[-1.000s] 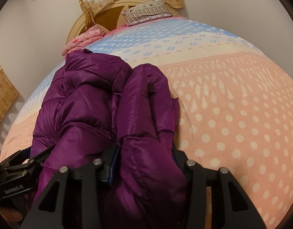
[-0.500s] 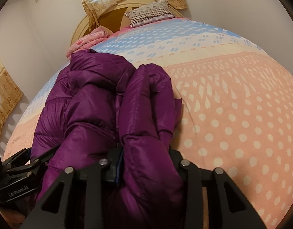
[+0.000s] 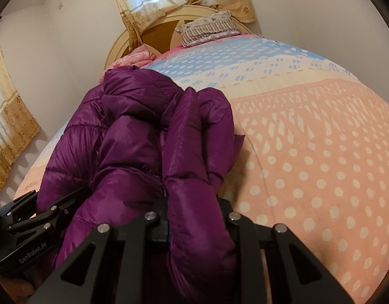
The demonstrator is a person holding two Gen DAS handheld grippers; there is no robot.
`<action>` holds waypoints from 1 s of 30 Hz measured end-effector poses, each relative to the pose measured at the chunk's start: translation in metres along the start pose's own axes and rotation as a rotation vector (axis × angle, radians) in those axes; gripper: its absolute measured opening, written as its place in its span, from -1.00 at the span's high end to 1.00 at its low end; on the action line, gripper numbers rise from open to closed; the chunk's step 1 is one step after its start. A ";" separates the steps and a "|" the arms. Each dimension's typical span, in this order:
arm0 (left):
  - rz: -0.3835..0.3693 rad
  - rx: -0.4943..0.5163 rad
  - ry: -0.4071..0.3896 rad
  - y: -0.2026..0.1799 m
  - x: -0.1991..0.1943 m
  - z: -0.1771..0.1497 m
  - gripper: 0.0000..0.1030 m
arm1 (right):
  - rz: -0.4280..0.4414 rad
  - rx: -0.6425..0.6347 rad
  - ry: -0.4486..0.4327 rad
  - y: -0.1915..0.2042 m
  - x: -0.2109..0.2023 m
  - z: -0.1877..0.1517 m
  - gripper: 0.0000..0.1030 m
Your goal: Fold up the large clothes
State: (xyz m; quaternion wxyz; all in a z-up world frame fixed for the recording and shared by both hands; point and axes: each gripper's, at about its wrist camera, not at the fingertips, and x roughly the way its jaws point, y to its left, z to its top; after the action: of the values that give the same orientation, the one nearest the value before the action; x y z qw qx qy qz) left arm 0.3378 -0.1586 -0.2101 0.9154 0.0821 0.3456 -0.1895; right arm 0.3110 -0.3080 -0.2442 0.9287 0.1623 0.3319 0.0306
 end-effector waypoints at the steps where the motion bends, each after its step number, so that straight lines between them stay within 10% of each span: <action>1: 0.000 0.001 0.000 0.000 0.000 0.000 0.23 | 0.003 0.003 -0.004 0.000 -0.001 0.000 0.54; 30: 0.023 -0.094 -0.100 0.049 -0.096 -0.004 0.38 | 0.167 -0.080 -0.076 0.066 -0.034 0.006 0.58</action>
State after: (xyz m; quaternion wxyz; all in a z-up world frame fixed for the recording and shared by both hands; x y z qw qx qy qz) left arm 0.2890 -0.0845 -0.1479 0.9364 0.0336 0.3072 -0.1666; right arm 0.2917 -0.2531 -0.1977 0.9406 0.1531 0.2803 0.1148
